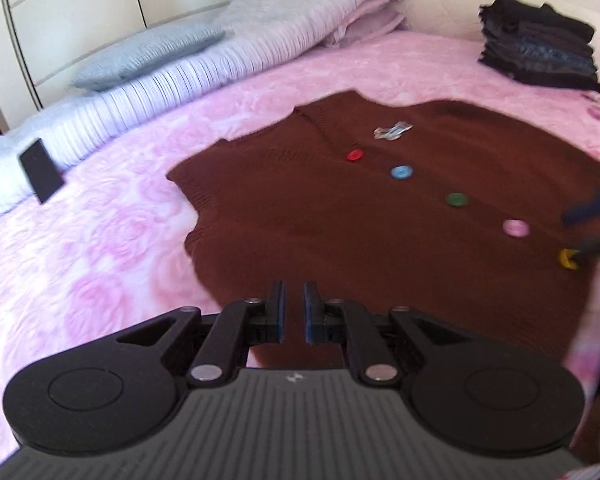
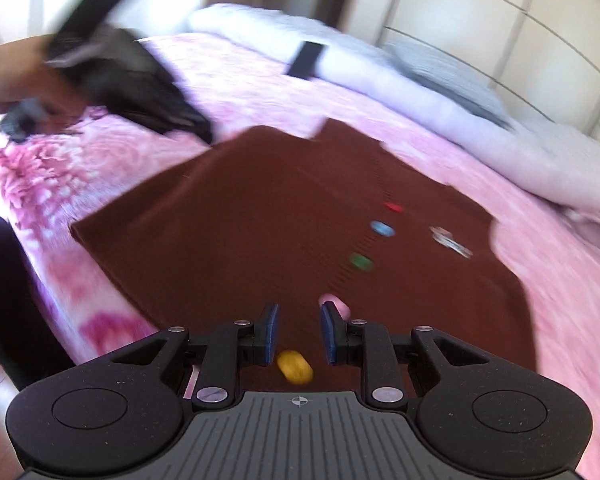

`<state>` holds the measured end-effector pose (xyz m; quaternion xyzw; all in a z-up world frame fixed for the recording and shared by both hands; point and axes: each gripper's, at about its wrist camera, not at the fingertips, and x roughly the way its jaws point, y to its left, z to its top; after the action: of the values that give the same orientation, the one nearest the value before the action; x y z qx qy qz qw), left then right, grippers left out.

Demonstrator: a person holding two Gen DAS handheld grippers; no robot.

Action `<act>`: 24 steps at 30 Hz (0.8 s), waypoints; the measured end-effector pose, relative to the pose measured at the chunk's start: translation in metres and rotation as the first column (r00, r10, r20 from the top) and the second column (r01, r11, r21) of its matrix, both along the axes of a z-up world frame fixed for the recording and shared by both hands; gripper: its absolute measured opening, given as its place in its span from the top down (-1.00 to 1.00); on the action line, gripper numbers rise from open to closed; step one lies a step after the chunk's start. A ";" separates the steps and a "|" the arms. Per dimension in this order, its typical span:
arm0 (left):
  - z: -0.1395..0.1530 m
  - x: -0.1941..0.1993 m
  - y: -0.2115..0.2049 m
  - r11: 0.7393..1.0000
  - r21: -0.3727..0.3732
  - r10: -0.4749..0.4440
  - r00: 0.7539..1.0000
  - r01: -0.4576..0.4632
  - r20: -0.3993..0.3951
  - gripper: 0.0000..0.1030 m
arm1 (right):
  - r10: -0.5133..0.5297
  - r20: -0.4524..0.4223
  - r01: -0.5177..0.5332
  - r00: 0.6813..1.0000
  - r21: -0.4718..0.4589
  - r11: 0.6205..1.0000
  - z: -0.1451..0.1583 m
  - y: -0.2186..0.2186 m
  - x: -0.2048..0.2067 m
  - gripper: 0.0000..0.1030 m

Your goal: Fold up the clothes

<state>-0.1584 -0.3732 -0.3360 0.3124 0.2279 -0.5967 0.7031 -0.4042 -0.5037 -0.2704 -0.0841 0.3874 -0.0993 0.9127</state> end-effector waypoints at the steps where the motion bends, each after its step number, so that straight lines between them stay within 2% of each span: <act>1: -0.009 0.010 -0.013 1.000 0.017 0.011 1.000 -0.011 -0.005 0.85 | 0.011 -0.003 -0.011 1.000 0.002 1.000 -0.005 0.000 0.011 0.56; 4: -0.030 0.046 -0.035 0.996 0.042 0.078 0.997 -0.079 0.015 0.82 | 0.017 -0.023 -0.017 1.000 0.025 1.000 -0.017 -0.007 0.031 0.55; 8: -0.029 0.084 -0.036 0.987 0.025 0.161 0.987 -0.161 -0.008 0.81 | -0.010 -0.008 0.010 1.000 0.034 0.999 -0.018 -0.021 0.032 0.55; 12: -0.019 0.083 -0.027 0.989 -0.013 0.148 0.989 -0.148 -0.020 0.81 | -0.102 0.018 0.101 0.995 0.041 0.994 -0.014 -0.041 0.016 0.55; 14: -0.016 0.073 -0.025 0.995 -0.015 0.094 0.993 -0.096 -0.065 0.81 | -0.167 0.007 0.167 0.986 0.039 0.985 -0.015 -0.055 0.005 0.55; 16: -0.024 0.058 -0.029 1.000 0.024 0.021 0.998 -0.019 -0.066 0.78 | -0.246 -0.022 0.246 0.969 0.029 0.969 -0.019 -0.072 -0.008 0.55; 18: -0.033 0.042 -0.027 0.999 0.043 -0.010 1.000 0.009 0.027 0.78 | -0.319 -0.064 0.323 0.946 0.061 0.945 -0.025 -0.092 -0.024 0.55; 20: -0.032 0.039 -0.025 0.999 0.042 0.002 0.999 -0.004 0.039 0.78 | -0.373 -0.050 0.377 0.926 0.117 0.919 -0.025 -0.109 -0.048 0.56; 21: -0.029 0.041 -0.022 0.999 0.045 0.024 1.000 -0.025 0.021 0.78 | -0.407 -0.041 0.408 0.913 0.145 0.901 -0.023 -0.116 -0.060 0.55; 24: -0.016 0.037 -0.008 0.997 0.052 0.050 0.998 -0.052 0.039 0.77 | -0.522 -0.032 0.520 0.852 0.165 0.838 -0.017 -0.134 -0.095 0.55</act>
<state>-0.1218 -0.3813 -0.3516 0.3364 0.2383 -0.5663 0.7137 -0.4991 -0.6377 -0.2878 0.1020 0.3959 -0.3112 0.8579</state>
